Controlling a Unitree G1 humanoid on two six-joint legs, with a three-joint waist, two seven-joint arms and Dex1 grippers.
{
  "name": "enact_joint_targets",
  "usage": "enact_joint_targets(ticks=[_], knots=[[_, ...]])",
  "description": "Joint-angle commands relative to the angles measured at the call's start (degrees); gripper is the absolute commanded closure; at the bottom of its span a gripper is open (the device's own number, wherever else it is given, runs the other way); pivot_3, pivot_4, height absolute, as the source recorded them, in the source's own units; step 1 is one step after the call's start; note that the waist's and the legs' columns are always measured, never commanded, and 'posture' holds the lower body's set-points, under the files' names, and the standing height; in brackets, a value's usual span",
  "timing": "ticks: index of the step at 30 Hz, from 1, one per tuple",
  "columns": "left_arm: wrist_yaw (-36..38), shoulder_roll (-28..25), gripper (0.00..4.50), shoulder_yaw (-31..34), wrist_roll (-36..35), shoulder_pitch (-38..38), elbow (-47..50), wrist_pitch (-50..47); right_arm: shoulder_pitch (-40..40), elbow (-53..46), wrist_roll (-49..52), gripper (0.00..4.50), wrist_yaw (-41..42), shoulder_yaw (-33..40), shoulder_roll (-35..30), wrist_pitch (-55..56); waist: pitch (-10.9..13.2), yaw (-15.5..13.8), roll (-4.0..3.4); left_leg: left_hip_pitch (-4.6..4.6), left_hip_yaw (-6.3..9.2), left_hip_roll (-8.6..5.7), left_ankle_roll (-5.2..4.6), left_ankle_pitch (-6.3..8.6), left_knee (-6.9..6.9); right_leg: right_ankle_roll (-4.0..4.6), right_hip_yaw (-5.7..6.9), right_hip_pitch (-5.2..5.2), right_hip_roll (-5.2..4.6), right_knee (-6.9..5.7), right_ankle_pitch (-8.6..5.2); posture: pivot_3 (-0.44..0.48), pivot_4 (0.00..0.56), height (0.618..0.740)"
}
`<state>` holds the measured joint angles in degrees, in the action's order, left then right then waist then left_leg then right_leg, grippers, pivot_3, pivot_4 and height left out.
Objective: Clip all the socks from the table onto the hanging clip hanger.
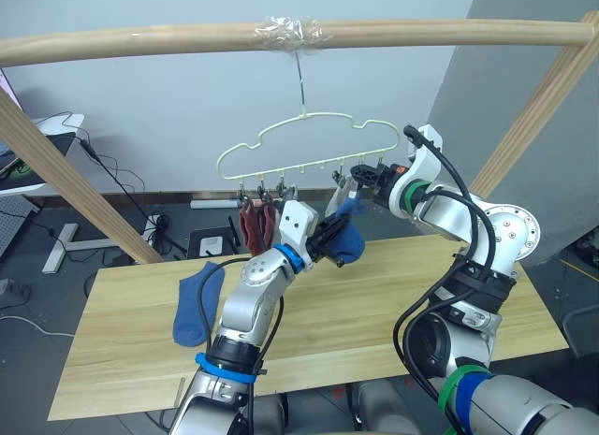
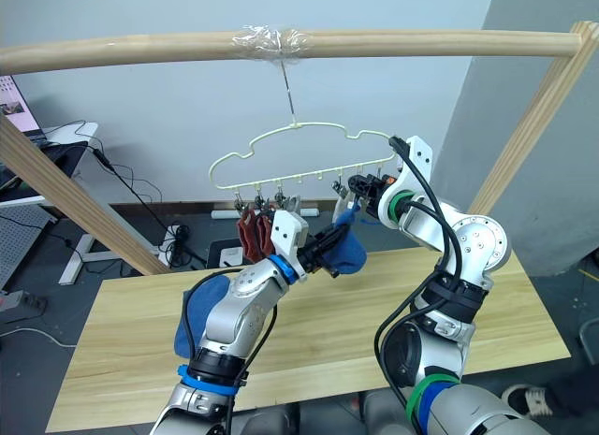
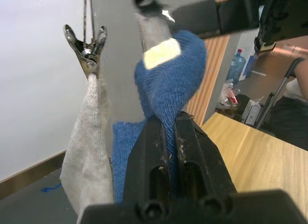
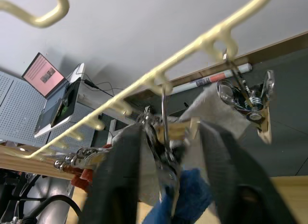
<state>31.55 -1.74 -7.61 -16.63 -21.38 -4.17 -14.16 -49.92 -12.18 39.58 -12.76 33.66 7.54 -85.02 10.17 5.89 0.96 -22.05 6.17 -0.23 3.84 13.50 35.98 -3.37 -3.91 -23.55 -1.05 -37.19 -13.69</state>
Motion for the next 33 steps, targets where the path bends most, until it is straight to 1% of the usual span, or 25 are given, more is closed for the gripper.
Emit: enact_joint_targets(ticks=[1, 4, 6, 9, 10, 11, 12, 13, 16, 20, 24, 27, 30, 33], knots=[[0.10, 0.85, 4.50, -0.40, -0.36, -1.53, 1.34, 0.64, -1.15, -1.52, 1.89, 1.00, 1.00, 0.10, 1.63, 0.39, 0.00, 0.00, 0.00, 0.00, 0.00, 0.00, 0.00, 0.00, 0.00, 0.00, 0.00, 0.00, 0.00, 0.00, 0.00, -0.104, 0.132, 0.740], [0.09, 1.10, 4.50, -0.18, -0.85, -1.48, 1.61, -0.15, -0.57, -2.82, 2.91, 0.03, 2.59, 0.55, -0.06, -0.05, 0.00, 0.04, 0.00, 0.00, 0.00, 0.00, 0.00, 0.00, 0.00, 0.00, 0.00, 0.00, 0.00, 0.01, 0.00, -0.108, 0.131, 0.740], [-0.18, 1.56, 4.50, 0.28, -1.45, -1.59, 1.55, -0.96, 0.26, -4.80, 4.53, 0.03, 5.39, 0.19, -2.71, 0.00, 0.01, 0.06, -0.01, 0.00, 0.00, 0.00, 0.00, 0.00, -0.01, 0.00, 0.00, 0.00, 0.00, 0.02, 0.00, -0.111, 0.132, 0.740], [0.02, 2.91, 4.50, 1.67, -4.50, -2.03, 1.43, -4.05, 3.42, -9.23, 6.17, 0.03, 9.90, -2.76, -7.61, 0.71, 0.01, -0.07, -0.01, -0.11, 0.06, -0.02, 0.00, 0.00, 0.00, -0.01, 0.08, 0.00, -0.02, 0.13, 0.00, -0.127, 0.134, 0.740], [0.24, 3.25, 3.98, 2.02, -5.47, -2.21, 1.36, -5.19, 4.78, -10.63, 6.33, 0.00, 10.97, -3.98, -9.02, 1.12, 0.00, 0.00, -0.01, -0.13, 0.05, -0.02, -0.01, 0.01, 0.01, -0.03, 0.07, 0.00, -0.03, 0.17, 0.01, -0.130, 0.134, 0.740], [0.53, 3.61, 3.80, 2.31, -6.78, -2.40, 1.30, -6.84, 6.63, -12.32, 6.10, 0.00, 12.35, -5.78, -10.88, 2.17, 0.01, 0.09, -0.01, -0.15, 0.04, -0.02, -0.02, 0.01, 0.01, -0.03, 0.06, 0.00, -0.03, 0.19, 0.01, -0.136, 0.134, 0.740], [0.95, 3.91, 3.51, 2.51, -7.96, -2.53, 1.24, -8.32, 8.47, -13.72, 5.54, 0.00, 13.34, -7.37, -12.38, 3.51, 0.01, 0.25, -0.01, -0.15, 0.04, -0.02, -0.03, 0.02, 0.01, -0.04, 0.06, 0.00, -0.03, 0.20, 0.01, -0.138, 0.133, 0.740], [1.48, 4.17, 3.17, 2.82, -9.55, -2.55, 1.26, -10.31, 10.21, -14.77, 4.97, 0.00, 13.93, -8.43, -13.28, 4.82, 0.00, 0.41, -0.01, -0.15, 0.04, -0.01, -0.04, 0.02, 0.01, -0.05, 0.06, -0.01, -0.02, 0.19, 0.00, -0.142, 0.131, 0.740], [2.22, 4.28, 2.37, 3.79, -13.46, -2.10, 1.74, -15.66, 14.75, -15.92, 3.02, 0.00, 15.13, -11.57, -15.19, 9.09, 0.00, 0.94, -0.01, -0.13, 0.03, 0.00, -0.04, 0.02, 0.00, -0.07, 0.06, -0.01, -0.01, 0.17, -0.01, -0.154, 0.135, 0.740], [3.22, 2.07, 1.23, 3.95, -15.91, -0.13, 3.79, -20.70, 18.90, -16.38, 0.16, 0.00, 15.65, -15.55, -16.17, 15.19, 0.01, 2.37, -0.01, -0.07, -0.01, 0.00, -0.04, 0.02, 0.02, -0.07, 0.00, 0.00, 0.00, 0.12, -0.01, -0.157, 0.134, 0.740], [3.70, -1.84, 0.09, 4.83, -16.17, 2.64, 7.12, -21.90, 22.23, -16.33, -4.51, 0.00, 17.33, -20.75, -18.64, 22.69, 0.01, 2.65, -0.01, 0.00, -0.04, 0.01, -0.04, 0.02, 0.00, -0.07, -0.04, 0.00, 0.02, 0.11, -0.01, -0.146, 0.130, 0.740], [3.92, -5.39, 0.04, 6.56, -17.24, 4.83, 11.60, -22.78, 24.66, -15.79, -10.35, 0.00, 19.45, -26.93, -21.56, 30.77, 0.01, 2.64, -0.01, 0.00, -0.04, 0.02, -0.04, 0.03, -0.01, -0.07, -0.05, 0.00, 0.02, 0.12, -0.01, -0.142, 0.129, 0.740], [5.35, -10.32, 0.04, 7.81, -17.58, 7.70, 17.75, -22.18, 26.58, -14.31, -15.57, 0.00, 20.08, -31.05, -21.71, 39.00, 0.01, 2.52, -0.01, 0.01, -0.05, 0.03, -0.03, 0.03, -0.01, -0.08, -0.05, 0.00, 0.02, 0.13, -0.01, -0.107, 0.125, 0.740], [7.00, -15.58, 0.00, 9.51, -18.25, 10.21, 23.84, -22.03, 28.16, -11.33, -20.80, 0.54, 19.66, -34.26, -20.36, 47.56, 0.02, 2.19, 0.02, 0.01, -0.06, 0.03, -0.02, 0.03, -0.02, -0.07, -0.07, 0.00, 0.01, 0.14, -0.01, -0.091, 0.123, 0.740]])
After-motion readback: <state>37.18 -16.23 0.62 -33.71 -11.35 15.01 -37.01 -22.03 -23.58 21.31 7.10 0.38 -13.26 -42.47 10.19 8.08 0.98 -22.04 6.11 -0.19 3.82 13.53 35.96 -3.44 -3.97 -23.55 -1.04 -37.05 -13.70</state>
